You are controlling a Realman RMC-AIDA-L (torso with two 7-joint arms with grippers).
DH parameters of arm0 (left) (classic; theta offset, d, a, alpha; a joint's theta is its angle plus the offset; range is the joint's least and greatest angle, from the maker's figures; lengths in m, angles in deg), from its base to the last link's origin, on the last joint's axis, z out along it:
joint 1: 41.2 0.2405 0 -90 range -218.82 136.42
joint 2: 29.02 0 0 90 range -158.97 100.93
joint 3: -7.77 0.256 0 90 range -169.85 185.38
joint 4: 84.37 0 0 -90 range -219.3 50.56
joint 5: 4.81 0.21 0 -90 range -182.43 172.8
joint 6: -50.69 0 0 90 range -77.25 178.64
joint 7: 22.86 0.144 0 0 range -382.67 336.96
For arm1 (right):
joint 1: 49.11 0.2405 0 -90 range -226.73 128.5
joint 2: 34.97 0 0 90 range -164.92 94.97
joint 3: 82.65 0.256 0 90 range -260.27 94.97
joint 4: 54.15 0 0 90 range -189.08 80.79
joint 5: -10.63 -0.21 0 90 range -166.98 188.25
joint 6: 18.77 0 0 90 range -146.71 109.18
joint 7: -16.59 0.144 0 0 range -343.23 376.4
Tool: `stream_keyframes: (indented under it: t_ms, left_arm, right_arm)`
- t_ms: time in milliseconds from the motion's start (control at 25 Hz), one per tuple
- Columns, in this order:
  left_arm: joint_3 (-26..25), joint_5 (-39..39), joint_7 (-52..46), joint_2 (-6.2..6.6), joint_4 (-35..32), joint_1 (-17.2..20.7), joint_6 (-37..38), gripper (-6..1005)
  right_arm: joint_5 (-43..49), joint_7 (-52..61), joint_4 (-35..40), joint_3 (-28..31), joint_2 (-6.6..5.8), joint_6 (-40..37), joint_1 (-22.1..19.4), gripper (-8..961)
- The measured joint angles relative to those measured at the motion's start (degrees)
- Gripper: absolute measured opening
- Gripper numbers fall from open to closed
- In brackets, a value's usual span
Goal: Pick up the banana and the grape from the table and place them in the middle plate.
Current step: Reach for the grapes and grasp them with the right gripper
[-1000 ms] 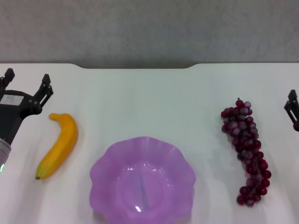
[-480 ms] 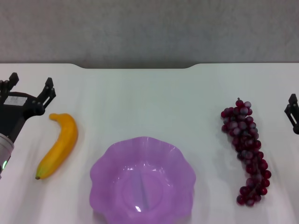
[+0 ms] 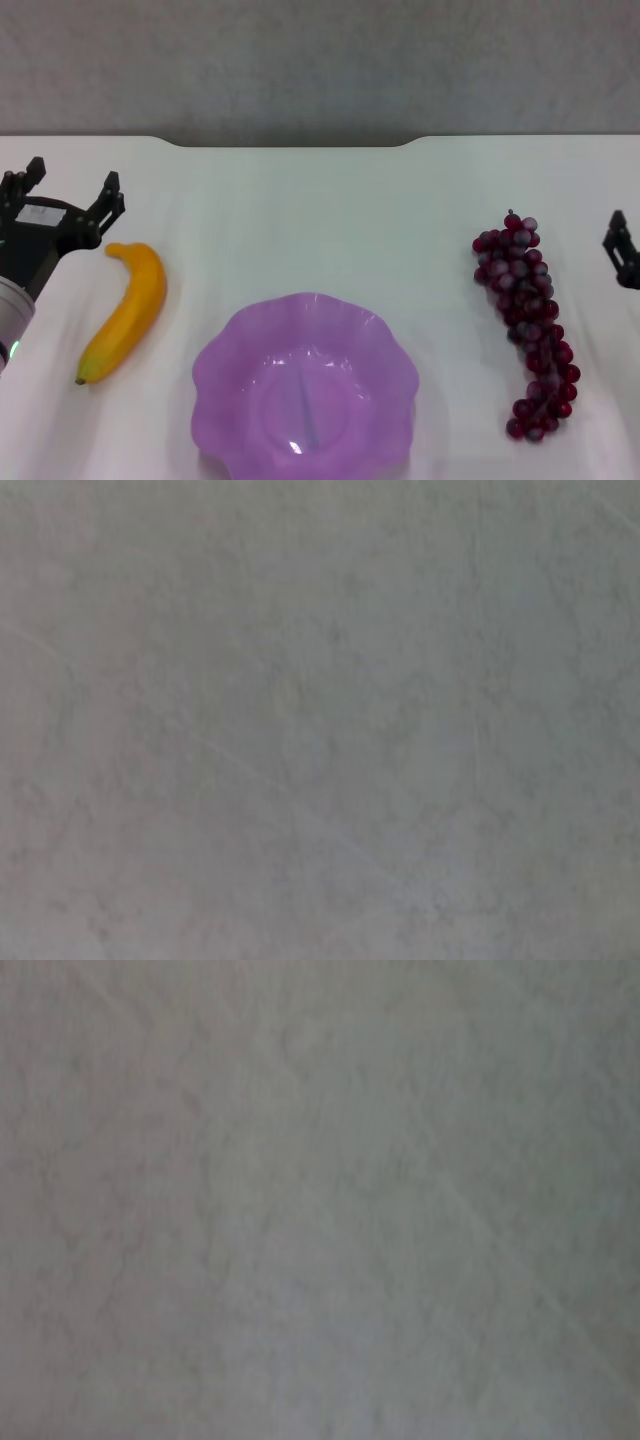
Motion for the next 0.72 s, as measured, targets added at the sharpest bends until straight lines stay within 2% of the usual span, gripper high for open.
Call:
stream_keyframes:
  t_ms: [160, 520, 720]
  left_arm:
    - [0.0, 0.0, 0.0, -0.01, 0.0, 0.0, -0.1, 883]
    - [0.1, 0.2, 0.1, -0.01, 0.4, 0.0, -0.1, 883]
    - [0.1, 0.4, 0.1, -0.01, 0.6, 0.3, -0.1, 883]
  right_arm:
    - [0.4, 0.0, -1.7, 0.2, -1.67, 5.5, 1.6, 708]
    - [-0.2, 0.1, -1.3, 1.3, -1.52, 11.1, 3.3, 827]
    - [-0.2, 0.2, -2.2, 3.1, -2.03, 19.9, 4.8, 896]
